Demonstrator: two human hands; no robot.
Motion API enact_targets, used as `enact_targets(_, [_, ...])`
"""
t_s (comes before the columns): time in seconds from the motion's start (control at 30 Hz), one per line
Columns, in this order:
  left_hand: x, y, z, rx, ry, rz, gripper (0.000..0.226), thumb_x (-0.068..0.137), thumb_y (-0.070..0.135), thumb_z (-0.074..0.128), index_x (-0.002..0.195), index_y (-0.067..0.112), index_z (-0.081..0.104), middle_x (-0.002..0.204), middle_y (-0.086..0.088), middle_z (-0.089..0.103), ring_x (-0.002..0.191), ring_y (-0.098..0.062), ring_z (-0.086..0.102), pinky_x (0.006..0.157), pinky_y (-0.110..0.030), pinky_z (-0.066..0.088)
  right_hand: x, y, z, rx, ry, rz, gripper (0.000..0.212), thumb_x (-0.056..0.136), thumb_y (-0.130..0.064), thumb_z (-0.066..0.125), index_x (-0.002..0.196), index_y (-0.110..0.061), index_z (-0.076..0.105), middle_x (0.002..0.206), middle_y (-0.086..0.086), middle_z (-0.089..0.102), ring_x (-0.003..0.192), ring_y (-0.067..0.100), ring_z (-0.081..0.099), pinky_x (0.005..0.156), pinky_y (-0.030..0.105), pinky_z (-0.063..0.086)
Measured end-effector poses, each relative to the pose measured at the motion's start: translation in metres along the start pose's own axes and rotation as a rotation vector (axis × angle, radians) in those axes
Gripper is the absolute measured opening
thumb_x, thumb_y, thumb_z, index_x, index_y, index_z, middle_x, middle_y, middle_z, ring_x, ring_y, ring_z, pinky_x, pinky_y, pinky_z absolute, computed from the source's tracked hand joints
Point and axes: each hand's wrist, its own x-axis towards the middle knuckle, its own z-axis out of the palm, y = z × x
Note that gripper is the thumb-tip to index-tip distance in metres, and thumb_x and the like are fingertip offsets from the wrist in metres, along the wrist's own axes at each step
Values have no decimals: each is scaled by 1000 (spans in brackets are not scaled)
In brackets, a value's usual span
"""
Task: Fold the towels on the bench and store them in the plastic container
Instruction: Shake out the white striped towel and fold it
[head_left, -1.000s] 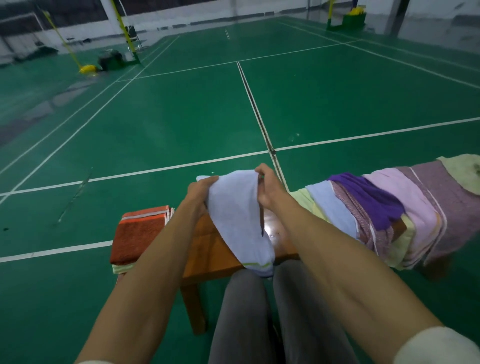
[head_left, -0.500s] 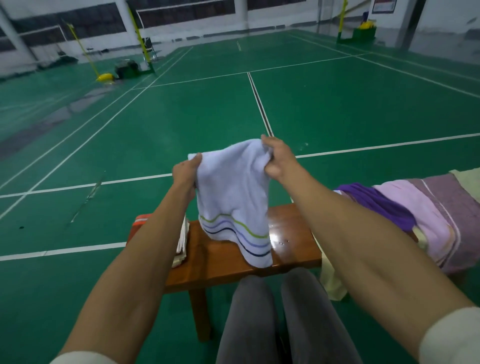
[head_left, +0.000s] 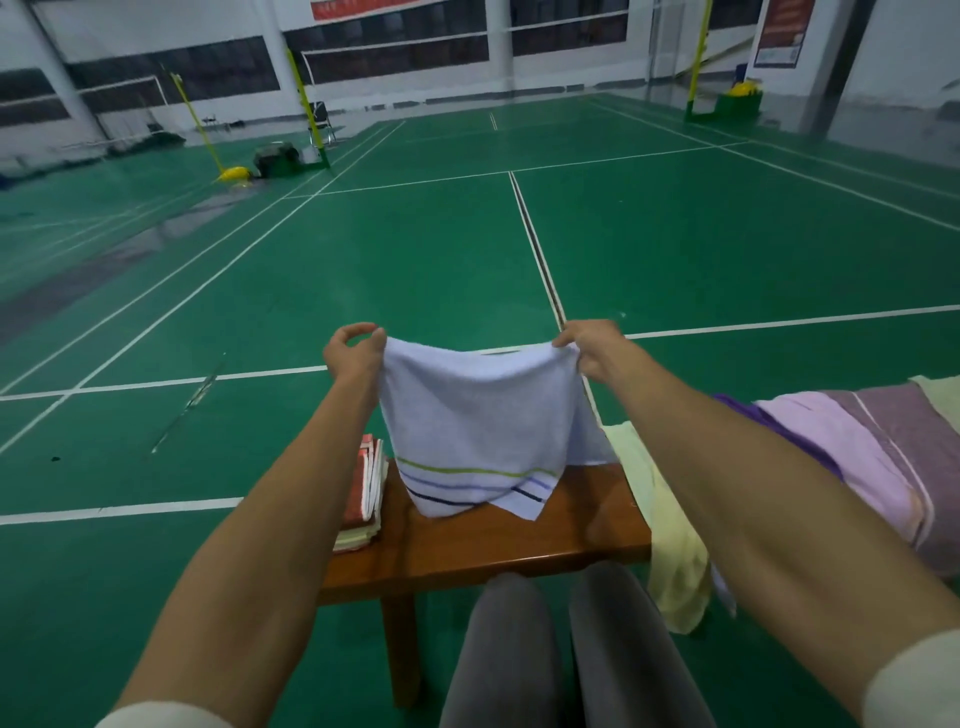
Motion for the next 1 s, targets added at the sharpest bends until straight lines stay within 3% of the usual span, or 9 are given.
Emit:
enact_targets(0.1, [13,15,-12,34,2,90,18,88,5,73,103,14,73,78,3,61,66,-10,53,65,-20,50,0,-33,-6,43,66,-158,49,75,24,64,117,-1,68,112,13,65,105,27,62,93,36,57])
enact_targets(0.2, [20,27,-21,81,4,116,20,89,5,70,105,16,74,93,6,64,75,-4,54,64,-13,45,-3,-54,-15,-23,145,-233,44,75,22,64,104,-11,71,104,8,66,100,25,63,85,31,57])
enact_targets(0.33, [22,19,-25,129,-52,89,19,87,5,74,100,19,77,109,-3,69,97,-17,61,89,-27,53,3,-47,-18,-146,105,-116,37,81,21,64,109,-1,70,119,8,64,101,23,62,86,30,57])
enact_targets(0.43, [24,18,-26,155,-155,110,24,88,1,72,109,10,76,104,-8,71,98,-21,62,96,-34,53,0,-60,-17,-101,90,-197,36,82,21,62,88,-14,72,114,7,65,97,19,63,79,23,55])
enact_targets(0.5, [27,19,-27,202,-220,113,27,86,-2,73,111,8,76,107,-11,70,101,-24,62,98,-38,54,-4,-65,-17,-132,64,-235,37,82,20,64,89,-15,73,115,8,65,103,22,64,89,25,55])
enact_targets(0.63, [25,20,-26,207,-267,78,28,87,-4,72,114,2,72,108,-18,69,93,-27,65,91,-43,59,-1,-49,-15,-367,5,-165,38,82,16,68,113,-6,73,119,5,64,108,25,62,102,35,53])
enact_targets(0.8, [17,23,-20,160,-281,40,26,92,-8,61,114,2,70,101,-21,68,85,-28,67,84,-41,61,-4,-22,-15,-815,-78,-137,45,78,6,80,122,2,69,124,16,68,108,28,66,91,35,55])
enact_targets(0.87, [20,21,-19,180,-223,52,30,91,-11,55,111,6,69,102,-22,67,82,-26,67,79,-38,62,-14,-14,-16,-932,-214,-106,47,80,6,78,125,1,67,133,16,63,120,31,62,104,39,51])
enact_targets(1.0, [29,22,-23,211,-123,97,30,88,-5,61,103,19,70,118,-18,64,96,-25,63,87,-39,60,-26,-5,-17,-1288,-341,-168,42,84,-2,78,125,-2,69,133,8,63,125,28,60,108,35,46])
